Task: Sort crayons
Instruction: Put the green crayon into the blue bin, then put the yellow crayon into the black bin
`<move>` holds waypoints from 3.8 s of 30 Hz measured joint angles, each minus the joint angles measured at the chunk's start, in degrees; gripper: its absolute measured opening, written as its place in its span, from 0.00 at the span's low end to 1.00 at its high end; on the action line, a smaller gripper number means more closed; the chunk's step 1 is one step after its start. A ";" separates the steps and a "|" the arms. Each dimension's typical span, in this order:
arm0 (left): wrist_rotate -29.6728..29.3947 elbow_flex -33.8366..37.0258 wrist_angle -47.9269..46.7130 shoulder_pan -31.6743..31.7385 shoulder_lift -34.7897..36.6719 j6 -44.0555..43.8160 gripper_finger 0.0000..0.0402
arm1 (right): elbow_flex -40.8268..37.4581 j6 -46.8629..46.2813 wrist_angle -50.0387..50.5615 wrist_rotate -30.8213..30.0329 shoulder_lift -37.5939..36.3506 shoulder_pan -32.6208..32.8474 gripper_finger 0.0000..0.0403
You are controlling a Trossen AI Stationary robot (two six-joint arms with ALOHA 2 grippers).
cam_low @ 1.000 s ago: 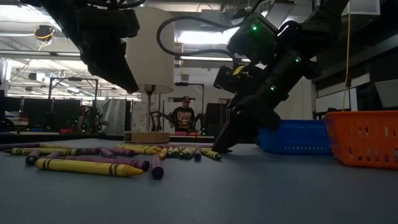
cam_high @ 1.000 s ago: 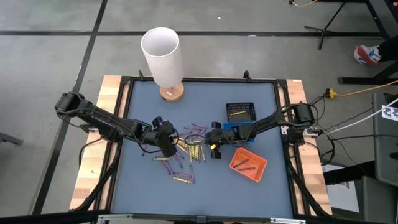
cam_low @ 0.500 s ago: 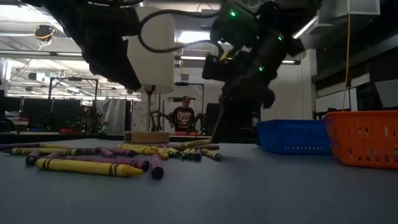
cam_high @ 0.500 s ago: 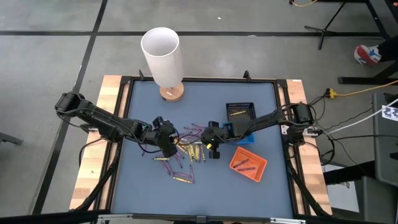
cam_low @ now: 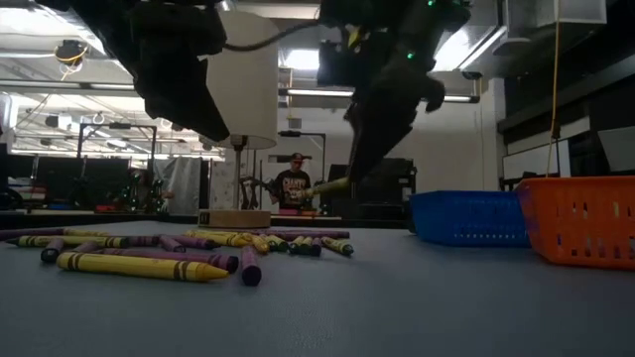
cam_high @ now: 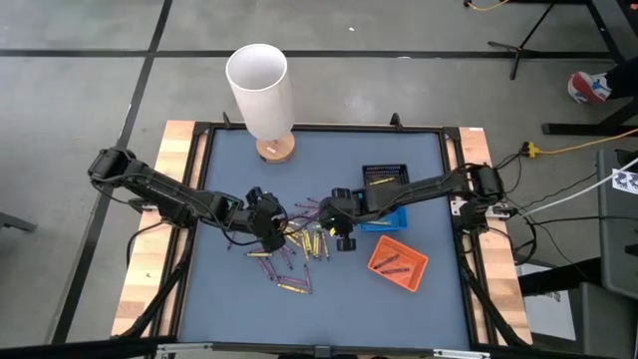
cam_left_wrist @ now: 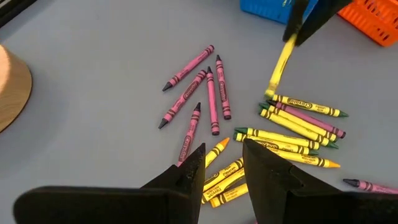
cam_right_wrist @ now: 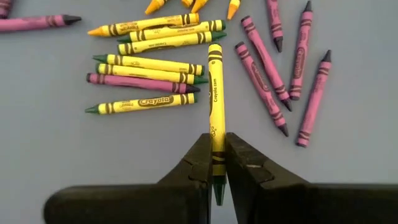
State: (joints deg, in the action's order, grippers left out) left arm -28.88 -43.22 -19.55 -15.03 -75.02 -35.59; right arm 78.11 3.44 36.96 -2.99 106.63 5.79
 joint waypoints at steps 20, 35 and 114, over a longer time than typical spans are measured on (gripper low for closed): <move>-0.44 0.00 1.27 0.00 0.00 0.17 0.23 | -10.49 -6.37 15.99 -13.02 -21.29 8.60 0.08; 4.55 0.00 1.27 -0.02 -0.25 0.20 0.23 | -23.75 -9.62 15.40 -18.47 -27.73 8.42 0.08; 28.36 -0.02 11.31 7.60 -20.65 34.67 0.23 | -24.64 -9.20 10.70 -18.44 -27.73 8.45 0.30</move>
State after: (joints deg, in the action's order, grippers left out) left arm -0.52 -43.24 -8.25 -7.42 -95.68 -0.93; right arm 53.47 -5.76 47.66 -21.43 78.89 14.24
